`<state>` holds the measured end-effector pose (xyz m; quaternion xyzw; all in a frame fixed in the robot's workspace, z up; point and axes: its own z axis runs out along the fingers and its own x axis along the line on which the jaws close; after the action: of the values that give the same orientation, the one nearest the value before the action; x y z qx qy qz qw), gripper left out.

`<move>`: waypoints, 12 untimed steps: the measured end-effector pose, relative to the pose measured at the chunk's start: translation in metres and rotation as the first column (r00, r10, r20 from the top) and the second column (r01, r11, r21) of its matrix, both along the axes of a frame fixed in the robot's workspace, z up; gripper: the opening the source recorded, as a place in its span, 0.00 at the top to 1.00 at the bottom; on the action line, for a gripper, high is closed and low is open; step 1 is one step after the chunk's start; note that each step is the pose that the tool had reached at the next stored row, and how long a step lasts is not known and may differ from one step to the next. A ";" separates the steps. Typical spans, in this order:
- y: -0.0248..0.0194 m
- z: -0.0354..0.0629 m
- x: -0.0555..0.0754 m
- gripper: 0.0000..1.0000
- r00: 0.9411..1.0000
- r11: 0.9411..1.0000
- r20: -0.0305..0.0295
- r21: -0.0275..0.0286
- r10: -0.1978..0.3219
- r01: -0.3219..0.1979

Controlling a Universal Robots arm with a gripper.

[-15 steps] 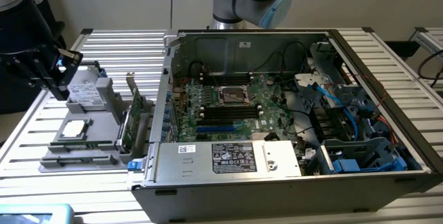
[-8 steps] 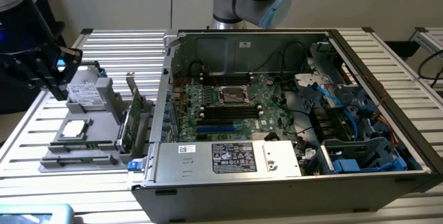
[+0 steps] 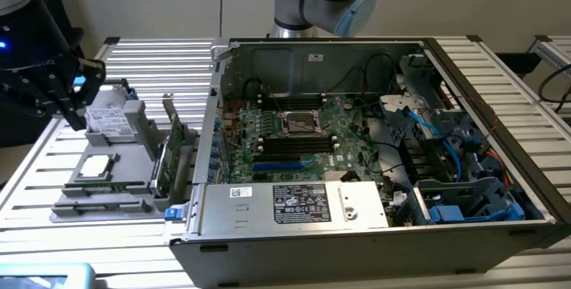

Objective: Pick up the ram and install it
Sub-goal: 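Pick up the ram and move it above insertion slot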

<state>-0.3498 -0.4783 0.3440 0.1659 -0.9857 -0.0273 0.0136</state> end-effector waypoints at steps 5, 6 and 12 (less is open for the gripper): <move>0.0000 -0.0001 0.000 0.89 0.996 0.996 0.000 0.000 0.091 -0.091; 0.0000 -0.0001 0.000 0.89 0.994 0.994 0.000 0.000 0.109 -0.109; -0.0001 -0.0002 0.000 0.89 0.976 0.976 0.001 0.000 0.218 -0.218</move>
<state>-0.3497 -0.4784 0.3439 0.2727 -0.9616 -0.0255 0.0160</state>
